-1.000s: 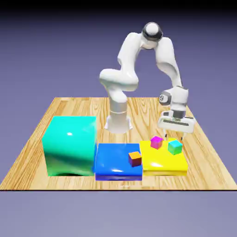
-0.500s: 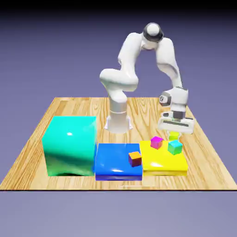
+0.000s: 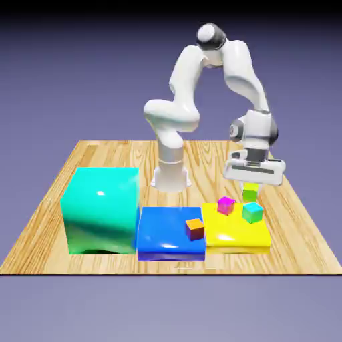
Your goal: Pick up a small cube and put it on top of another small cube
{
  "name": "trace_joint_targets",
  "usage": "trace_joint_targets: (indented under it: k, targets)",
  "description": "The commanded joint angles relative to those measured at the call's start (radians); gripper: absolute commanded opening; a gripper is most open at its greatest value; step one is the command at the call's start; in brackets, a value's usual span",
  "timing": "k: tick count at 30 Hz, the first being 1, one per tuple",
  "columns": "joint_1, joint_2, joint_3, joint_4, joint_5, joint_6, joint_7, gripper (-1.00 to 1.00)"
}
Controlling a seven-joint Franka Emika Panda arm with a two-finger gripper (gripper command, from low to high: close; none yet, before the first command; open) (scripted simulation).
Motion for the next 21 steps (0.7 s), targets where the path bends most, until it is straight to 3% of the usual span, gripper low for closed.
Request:
trace_joint_targets:
  k: [1,9,21]
  targets:
    - [-0.026,0.004,-0.024,0.001,-0.003,-0.003,-0.043,-1.00]
    - [-0.232,0.038,-0.213,0.014,-0.022,-0.019,-0.391,-1.00]
    - [-0.585,0.087,0.176,0.038,0.173,0.120,-0.556,-1.00]
